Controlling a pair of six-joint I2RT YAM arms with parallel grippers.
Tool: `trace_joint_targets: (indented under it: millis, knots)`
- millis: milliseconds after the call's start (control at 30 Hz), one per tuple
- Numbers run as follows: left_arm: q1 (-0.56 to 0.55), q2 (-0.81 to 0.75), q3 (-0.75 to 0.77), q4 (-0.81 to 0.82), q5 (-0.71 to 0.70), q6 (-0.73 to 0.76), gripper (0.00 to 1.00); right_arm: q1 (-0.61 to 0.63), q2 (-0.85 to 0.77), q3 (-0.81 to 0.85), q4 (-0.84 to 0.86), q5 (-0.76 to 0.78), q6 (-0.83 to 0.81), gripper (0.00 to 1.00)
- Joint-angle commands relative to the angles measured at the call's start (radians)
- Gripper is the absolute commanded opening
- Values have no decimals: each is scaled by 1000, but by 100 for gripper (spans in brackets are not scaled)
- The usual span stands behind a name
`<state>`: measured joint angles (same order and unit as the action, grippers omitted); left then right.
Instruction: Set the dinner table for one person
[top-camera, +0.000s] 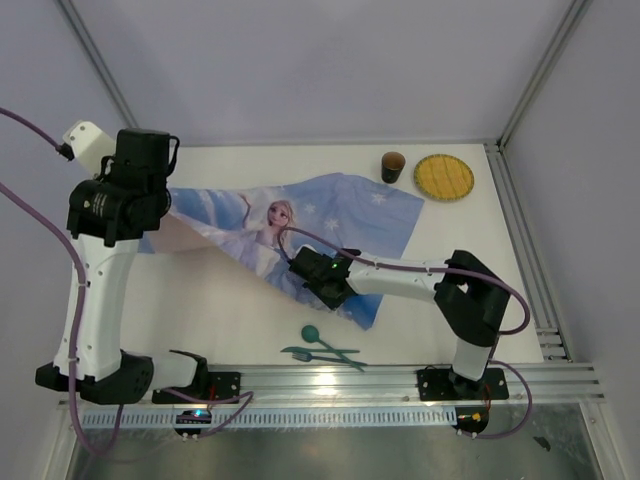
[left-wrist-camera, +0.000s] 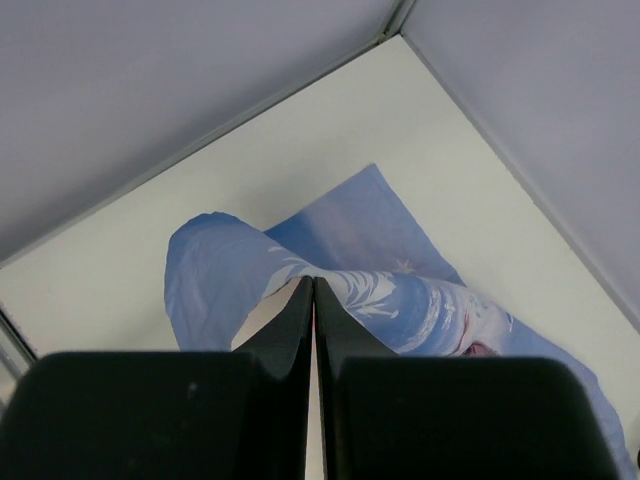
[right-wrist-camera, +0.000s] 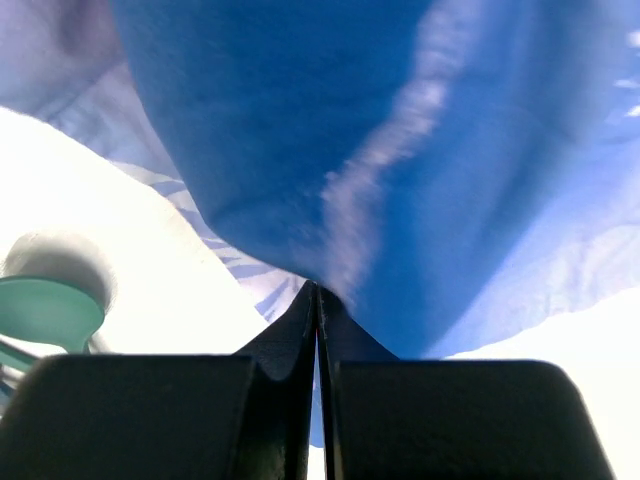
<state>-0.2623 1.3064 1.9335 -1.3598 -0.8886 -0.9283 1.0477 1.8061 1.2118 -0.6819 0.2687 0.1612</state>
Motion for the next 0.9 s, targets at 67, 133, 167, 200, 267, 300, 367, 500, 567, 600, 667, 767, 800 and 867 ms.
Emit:
trace_joint_targets:
  millis: [67, 133, 167, 200, 267, 300, 367, 500, 567, 600, 667, 767, 800, 867]
  knots:
    - [0, 50, -21, -107, -9, 17, 0, -18, -105, 52, -30, 44, 1, 3]
    - [1, 69, -18, -107, -3, 17, 0, -25, -122, 71, -45, 47, 0, 3]
    - [0, 74, -16, -107, -4, 19, 0, -31, -134, 77, -60, 50, -3, 3]
    - [1, 79, -13, -107, -24, 29, 0, -32, -137, 84, -67, 66, -6, 3]
    - [0, 80, -5, -108, -67, 43, 0, -34, -143, 89, -86, 73, -15, 3]
    - [1, 80, -1, -111, -96, 54, 0, -37, -140, 95, -94, 90, -18, 3]
    - [1, 77, 18, -122, -206, 83, 0, -38, -139, 95, -105, 101, -22, 3]
    - [1, 41, 18, -111, -351, 150, 0, -48, -137, 97, -107, 107, -17, 3]
    - [1, 7, -25, -81, -357, 184, 0, -54, -126, 103, -108, 107, -11, 3]
    - [1, -5, -45, -62, -345, 196, 0, -58, -119, 112, -111, 115, -6, 4]
    - [0, -22, -76, -47, -314, 184, 1, -86, -79, 141, -133, 156, 26, 14]
    - [1, -25, -90, -87, -309, 149, 0, -159, -12, 170, -139, 155, 73, 18]
    - [1, -25, -93, -97, -311, 129, 0, -188, 4, 193, -139, 141, 92, 18]
    - [1, -24, -96, -134, -311, 115, 0, -273, 51, 215, -136, 75, 136, 18]
